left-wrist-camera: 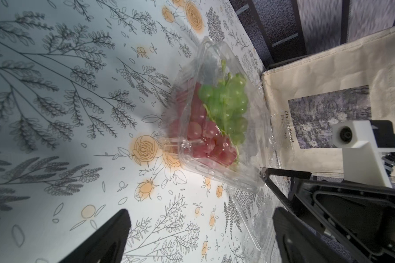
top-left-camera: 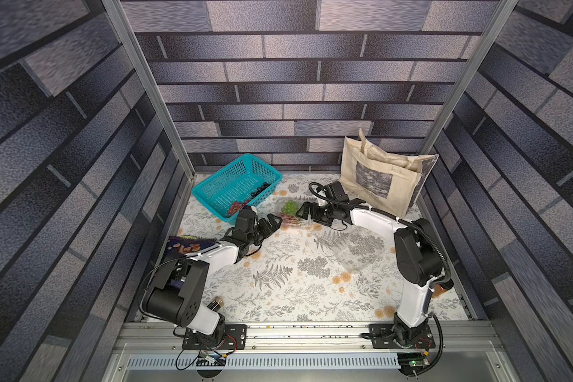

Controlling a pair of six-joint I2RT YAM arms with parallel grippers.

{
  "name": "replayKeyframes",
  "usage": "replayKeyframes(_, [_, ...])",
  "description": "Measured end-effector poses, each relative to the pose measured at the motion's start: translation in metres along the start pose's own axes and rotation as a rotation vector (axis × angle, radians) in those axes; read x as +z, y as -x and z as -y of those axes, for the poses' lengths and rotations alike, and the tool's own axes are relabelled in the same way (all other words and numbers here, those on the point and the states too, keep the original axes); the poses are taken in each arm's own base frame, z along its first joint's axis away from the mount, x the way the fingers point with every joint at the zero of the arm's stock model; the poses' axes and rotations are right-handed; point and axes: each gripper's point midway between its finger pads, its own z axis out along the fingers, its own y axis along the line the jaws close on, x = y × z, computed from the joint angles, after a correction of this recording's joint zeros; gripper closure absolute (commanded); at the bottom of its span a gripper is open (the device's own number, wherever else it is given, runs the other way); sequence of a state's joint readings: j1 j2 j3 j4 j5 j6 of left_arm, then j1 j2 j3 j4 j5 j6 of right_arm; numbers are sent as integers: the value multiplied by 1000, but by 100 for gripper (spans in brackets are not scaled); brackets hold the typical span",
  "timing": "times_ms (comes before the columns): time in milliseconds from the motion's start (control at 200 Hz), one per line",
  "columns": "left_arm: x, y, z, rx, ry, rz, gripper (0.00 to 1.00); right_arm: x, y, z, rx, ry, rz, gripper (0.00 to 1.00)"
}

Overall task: Pack grapes into containers
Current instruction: Close the packing box at the center of the board.

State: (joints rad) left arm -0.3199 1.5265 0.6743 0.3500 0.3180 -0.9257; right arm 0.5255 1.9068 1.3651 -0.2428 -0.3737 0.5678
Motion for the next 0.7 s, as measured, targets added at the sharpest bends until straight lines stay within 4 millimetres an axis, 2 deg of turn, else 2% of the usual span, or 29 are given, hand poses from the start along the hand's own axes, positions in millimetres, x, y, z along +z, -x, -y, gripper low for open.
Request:
replayKeyframes(205, [14, 10, 7, 10, -4, -8, 0, 2, -13, 12, 19, -32, -32, 0])
replayKeyframes(431, [30, 22, 19, 32, -22, -12, 0, 3, -14, 13, 23, -34, -36, 0])
replayKeyframes(701, [48, 9, 11, 29, 3, -57, 0, -2, -1, 27, 81, -37, -16, 0])
